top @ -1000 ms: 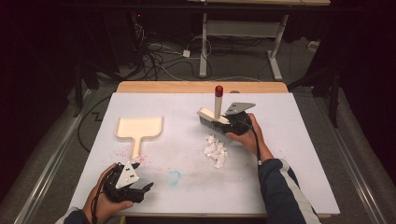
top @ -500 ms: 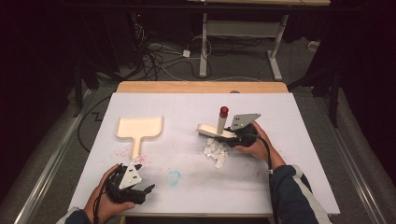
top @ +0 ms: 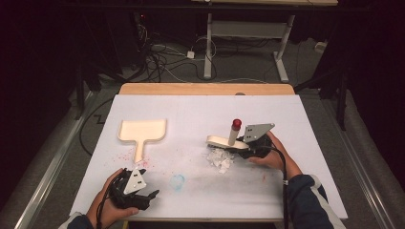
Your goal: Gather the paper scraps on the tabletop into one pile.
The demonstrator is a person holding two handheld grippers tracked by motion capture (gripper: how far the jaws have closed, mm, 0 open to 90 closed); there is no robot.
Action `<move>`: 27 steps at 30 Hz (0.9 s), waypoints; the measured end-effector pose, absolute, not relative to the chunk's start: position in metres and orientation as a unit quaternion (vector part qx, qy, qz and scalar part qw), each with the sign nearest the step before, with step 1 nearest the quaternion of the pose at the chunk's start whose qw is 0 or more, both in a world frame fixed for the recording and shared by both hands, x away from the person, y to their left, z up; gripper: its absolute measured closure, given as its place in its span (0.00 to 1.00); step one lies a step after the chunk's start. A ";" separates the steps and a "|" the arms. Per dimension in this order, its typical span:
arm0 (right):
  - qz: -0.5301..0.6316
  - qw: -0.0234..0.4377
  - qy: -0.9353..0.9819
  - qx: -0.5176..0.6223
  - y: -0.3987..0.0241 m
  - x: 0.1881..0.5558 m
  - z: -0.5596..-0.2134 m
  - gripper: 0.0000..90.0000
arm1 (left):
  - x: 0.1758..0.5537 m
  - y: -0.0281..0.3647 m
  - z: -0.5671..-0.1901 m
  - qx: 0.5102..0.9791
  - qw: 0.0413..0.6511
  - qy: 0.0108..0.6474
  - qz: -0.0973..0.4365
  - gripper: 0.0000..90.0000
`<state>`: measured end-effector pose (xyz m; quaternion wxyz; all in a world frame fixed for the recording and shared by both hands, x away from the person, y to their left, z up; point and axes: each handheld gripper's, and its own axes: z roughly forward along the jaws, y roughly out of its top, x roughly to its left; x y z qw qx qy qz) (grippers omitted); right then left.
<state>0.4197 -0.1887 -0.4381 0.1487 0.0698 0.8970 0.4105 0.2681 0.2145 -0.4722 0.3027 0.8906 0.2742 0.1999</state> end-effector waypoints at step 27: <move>0.473 0.227 0.843 0.114 -0.195 0.388 -0.387 0.75 | 0.265 0.215 -0.469 0.890 0.305 0.267 0.207 0.22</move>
